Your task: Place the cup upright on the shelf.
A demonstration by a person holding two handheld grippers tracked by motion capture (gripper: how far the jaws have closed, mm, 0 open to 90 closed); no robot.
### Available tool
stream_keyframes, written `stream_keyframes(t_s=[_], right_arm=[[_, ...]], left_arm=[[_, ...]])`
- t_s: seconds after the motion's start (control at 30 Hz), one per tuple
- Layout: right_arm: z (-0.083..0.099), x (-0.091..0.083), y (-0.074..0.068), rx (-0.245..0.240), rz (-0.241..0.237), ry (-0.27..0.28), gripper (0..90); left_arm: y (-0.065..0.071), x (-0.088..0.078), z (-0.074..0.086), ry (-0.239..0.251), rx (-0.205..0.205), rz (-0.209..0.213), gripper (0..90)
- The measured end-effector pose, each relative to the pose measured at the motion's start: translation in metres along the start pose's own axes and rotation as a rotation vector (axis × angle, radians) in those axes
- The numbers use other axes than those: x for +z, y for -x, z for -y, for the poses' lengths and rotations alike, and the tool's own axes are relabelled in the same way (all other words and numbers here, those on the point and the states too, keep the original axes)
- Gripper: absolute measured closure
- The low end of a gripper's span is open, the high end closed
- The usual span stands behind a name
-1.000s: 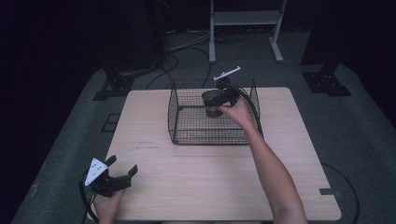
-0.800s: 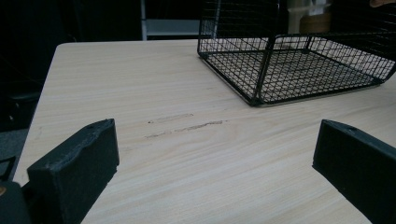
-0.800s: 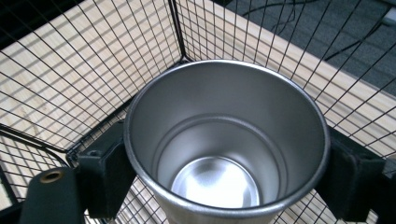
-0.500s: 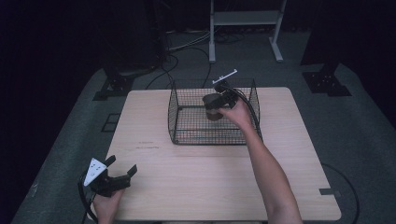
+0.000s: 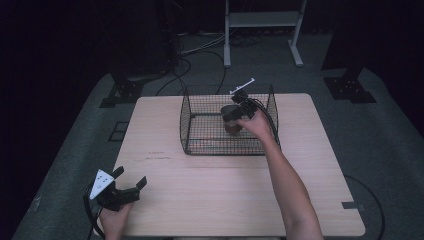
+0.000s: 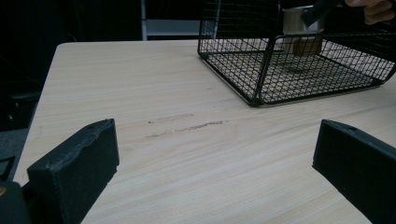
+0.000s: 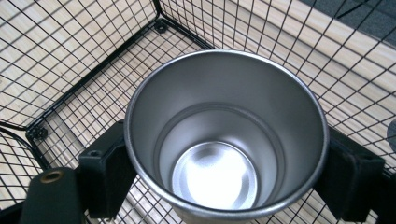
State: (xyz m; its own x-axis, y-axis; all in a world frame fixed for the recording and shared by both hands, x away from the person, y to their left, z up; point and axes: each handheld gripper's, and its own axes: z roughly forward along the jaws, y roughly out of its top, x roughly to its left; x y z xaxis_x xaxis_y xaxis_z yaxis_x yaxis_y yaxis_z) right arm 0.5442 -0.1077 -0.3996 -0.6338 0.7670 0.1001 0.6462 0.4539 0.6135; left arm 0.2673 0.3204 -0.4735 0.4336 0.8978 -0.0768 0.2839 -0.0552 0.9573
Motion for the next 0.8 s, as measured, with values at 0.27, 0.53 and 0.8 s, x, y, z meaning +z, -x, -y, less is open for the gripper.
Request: stream_keyframes(t_s=[0.27, 0.53, 0.8], right_arm=[[0.0022, 0.0038, 0.0007, 0.000, 0.001, -0.025, 16.1], [0.0030, 0.0074, -0.0017, -0.007, 0.002, -0.040, 16.0], [0.0024, 0.0075, -0.0044, -0.020, 0.002, -0.051, 15.7]], left_arm=[[-0.0001, -0.0004, -0.0001, 0.002, -0.001, -0.001, 0.0], [-0.0003, -0.0004, 0.0000, 0.007, -0.004, -0.001, 0.0], [0.0000, -0.0002, -0.0002, 0.005, -0.003, -0.001, 0.0]])
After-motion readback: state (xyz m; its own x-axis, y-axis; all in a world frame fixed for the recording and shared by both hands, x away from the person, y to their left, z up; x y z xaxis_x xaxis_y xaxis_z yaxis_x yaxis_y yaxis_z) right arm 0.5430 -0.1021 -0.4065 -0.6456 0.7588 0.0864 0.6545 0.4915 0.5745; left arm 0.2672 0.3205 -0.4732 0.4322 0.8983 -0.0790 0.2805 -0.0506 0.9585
